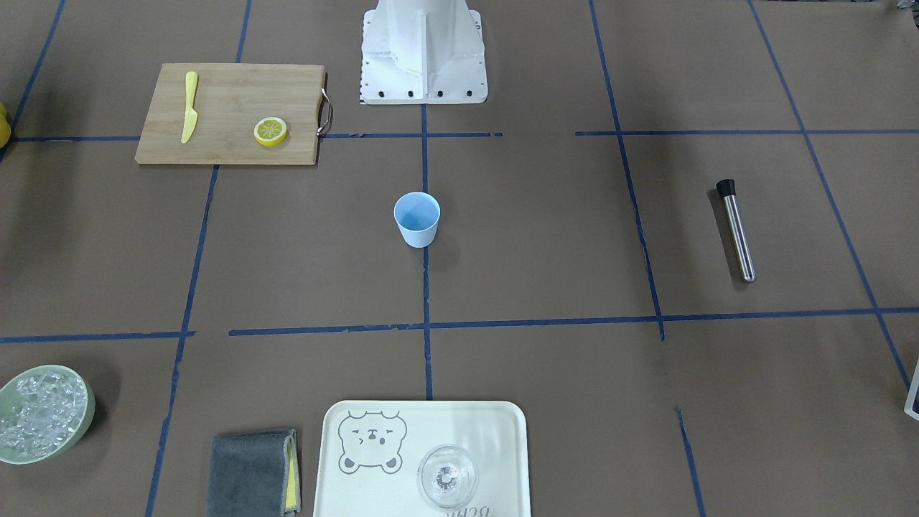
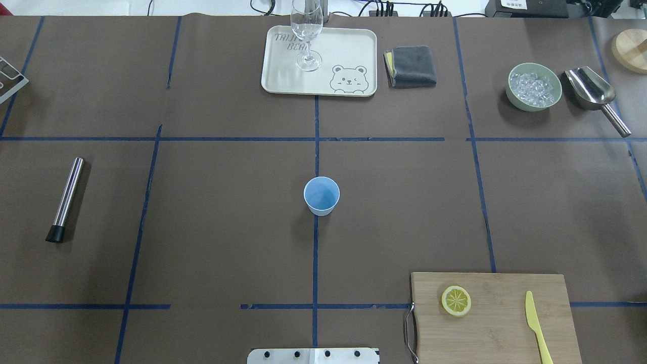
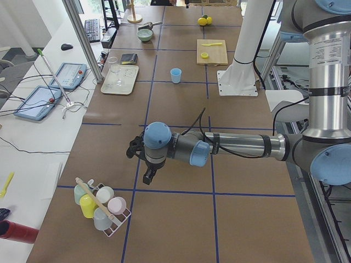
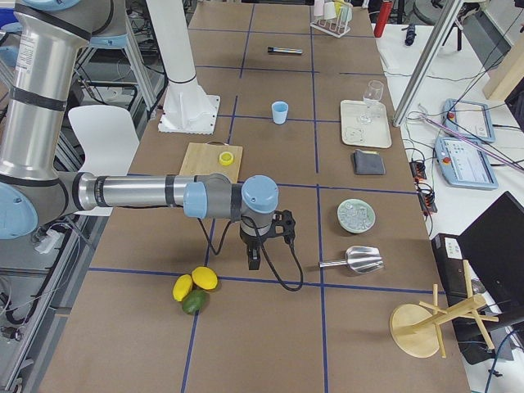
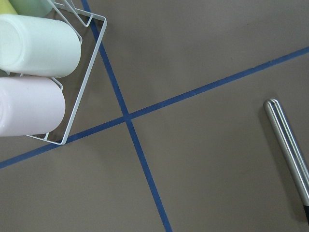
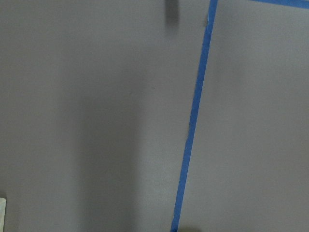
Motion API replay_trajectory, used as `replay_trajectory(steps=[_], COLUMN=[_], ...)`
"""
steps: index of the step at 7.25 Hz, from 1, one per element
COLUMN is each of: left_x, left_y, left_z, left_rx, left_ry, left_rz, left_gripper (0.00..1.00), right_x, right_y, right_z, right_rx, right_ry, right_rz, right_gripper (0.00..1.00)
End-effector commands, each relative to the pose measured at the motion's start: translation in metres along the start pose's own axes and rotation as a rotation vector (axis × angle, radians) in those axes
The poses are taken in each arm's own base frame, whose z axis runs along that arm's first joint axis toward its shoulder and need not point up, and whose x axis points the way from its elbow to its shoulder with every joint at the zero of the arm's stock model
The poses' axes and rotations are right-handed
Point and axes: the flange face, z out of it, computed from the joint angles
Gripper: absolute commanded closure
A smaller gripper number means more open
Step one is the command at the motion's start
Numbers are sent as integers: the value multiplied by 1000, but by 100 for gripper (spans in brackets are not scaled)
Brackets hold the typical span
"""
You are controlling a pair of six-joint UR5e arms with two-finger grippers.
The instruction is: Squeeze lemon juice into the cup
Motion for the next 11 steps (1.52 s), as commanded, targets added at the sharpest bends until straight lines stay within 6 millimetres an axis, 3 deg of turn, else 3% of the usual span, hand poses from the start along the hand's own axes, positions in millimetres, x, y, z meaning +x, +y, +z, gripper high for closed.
replay_trajectory(steps=[1, 4, 5, 7, 11], left_x=[5, 2, 4, 6, 10], left_y=[-1, 6, 25, 27, 24], left_z=[-3, 2, 0, 1, -1], left_rx=[0, -5, -6, 13, 18], left_ry=[0, 15, 16, 11, 12], left_rz=[-6, -16, -18, 0, 12], left_gripper=[0, 0, 0, 0, 0], right_x=[1, -9, -18, -43, -166], right_y=[1, -4, -8, -17, -30], right_z=[-1, -9, -14, -11, 46], right_rx=[3, 23, 32, 78, 115], right_ry=[-1, -24, -42, -67, -159], right_rz=[5, 0, 26, 58, 201], right_gripper=[0, 0, 0, 0, 0])
